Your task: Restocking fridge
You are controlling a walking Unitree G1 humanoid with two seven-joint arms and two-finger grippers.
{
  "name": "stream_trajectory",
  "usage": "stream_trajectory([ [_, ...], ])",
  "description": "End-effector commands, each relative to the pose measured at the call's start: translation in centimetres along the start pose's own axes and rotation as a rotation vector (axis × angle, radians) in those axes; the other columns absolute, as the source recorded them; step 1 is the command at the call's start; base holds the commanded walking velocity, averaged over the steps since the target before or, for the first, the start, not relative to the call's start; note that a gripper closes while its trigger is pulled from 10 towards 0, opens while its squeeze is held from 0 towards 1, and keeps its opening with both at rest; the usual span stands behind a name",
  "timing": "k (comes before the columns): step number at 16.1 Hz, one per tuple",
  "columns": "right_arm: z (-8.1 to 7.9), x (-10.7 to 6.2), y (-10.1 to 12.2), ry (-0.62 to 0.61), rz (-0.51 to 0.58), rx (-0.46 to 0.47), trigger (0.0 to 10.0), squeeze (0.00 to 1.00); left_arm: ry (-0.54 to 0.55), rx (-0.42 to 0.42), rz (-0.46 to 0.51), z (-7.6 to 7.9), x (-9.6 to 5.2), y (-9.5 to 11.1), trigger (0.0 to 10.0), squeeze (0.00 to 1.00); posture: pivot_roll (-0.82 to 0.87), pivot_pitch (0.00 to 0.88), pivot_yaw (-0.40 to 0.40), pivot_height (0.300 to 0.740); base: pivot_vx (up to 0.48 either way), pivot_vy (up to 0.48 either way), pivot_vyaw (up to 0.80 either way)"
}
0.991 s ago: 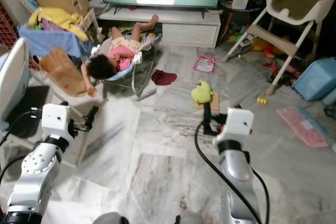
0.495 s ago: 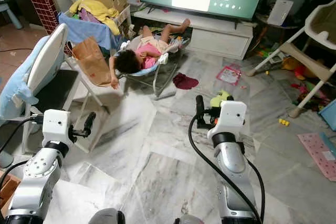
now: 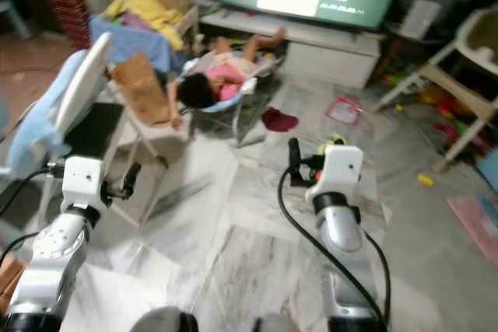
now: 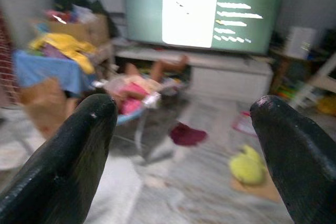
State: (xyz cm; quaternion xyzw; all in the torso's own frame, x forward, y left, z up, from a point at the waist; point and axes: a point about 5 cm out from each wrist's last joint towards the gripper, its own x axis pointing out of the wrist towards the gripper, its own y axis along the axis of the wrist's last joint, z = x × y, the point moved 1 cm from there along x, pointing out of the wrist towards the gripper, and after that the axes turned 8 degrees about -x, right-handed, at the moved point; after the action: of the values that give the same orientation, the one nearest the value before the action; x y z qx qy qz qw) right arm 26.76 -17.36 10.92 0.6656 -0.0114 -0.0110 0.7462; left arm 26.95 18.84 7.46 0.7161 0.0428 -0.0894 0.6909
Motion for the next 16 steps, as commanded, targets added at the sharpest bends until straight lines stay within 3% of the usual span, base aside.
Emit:
stream_trajectory([
  [1,0.2,0.2,0.2,-0.003,0.004,0.006,10.0,0.00,-0.009,0.026,-0.021,0.2,0.0,-0.2,10.0,0.00,-0.04,0.007,-0.056,0.740,0.000,0.424,0.00],
  [6,0.1,0.3,-0.2,-0.002,-0.006,0.008,10.0,0.00,-0.016,0.043,-0.068,0.6,0.0,-1.1,10.0,0.00,-0.02,0.000,-0.063,0.740,-0.407,0.125,0.00],
  [12,1.6,-0.9,-1.8,-0.030,-0.048,-0.019,10.0,0.00,0.031,0.056,-0.066,-0.1,-0.2,-1.4,10.0,0.00,0.00,0.000,-0.063,0.740,-0.436,0.000,0.00],
  [16,0.8,-0.1,-1.6,-0.019,-0.037,-0.013,10.0,0.00,0.039,0.051,-0.015,-1.0,0.2,-0.4,10.0,0.00,0.01,0.000,-0.061,0.740,-0.222,0.000,0.00],
])
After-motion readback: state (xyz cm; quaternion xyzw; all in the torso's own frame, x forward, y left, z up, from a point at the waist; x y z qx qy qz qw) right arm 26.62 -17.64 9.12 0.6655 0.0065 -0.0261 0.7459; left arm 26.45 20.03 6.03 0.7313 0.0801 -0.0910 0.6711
